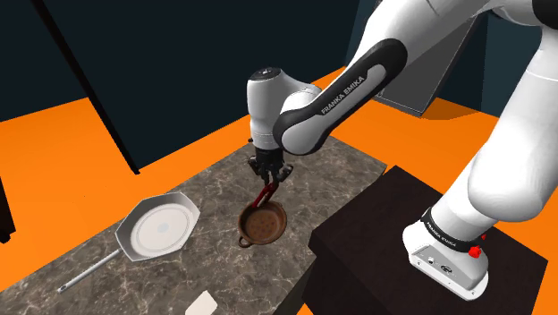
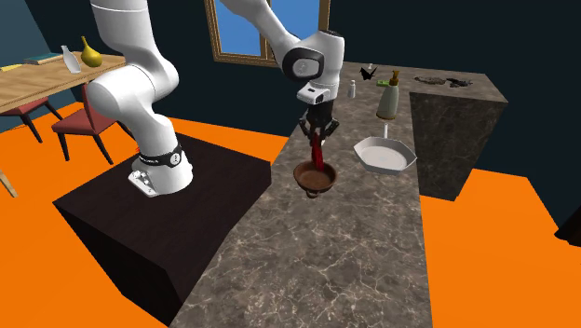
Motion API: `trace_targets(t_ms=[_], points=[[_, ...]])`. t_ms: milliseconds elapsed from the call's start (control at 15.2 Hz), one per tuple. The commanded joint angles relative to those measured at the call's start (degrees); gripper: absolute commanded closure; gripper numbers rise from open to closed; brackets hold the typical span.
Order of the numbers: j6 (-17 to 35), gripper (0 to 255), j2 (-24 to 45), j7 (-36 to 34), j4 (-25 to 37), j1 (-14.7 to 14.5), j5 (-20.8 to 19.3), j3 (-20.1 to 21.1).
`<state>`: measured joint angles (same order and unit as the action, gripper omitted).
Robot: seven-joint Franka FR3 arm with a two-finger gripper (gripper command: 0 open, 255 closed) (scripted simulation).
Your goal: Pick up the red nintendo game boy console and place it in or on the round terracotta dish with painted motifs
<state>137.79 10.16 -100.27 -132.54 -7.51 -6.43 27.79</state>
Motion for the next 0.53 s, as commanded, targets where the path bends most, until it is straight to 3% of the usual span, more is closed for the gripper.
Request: trace_targets(t_ms=[0, 462], points=[[1.52, 255, 1.46, -0.90, -0.21, -0.31, -1.15, -0.33], [6.16, 255, 6.50, -3.67, -0.43, -1.55, -5.17, -2.11]])
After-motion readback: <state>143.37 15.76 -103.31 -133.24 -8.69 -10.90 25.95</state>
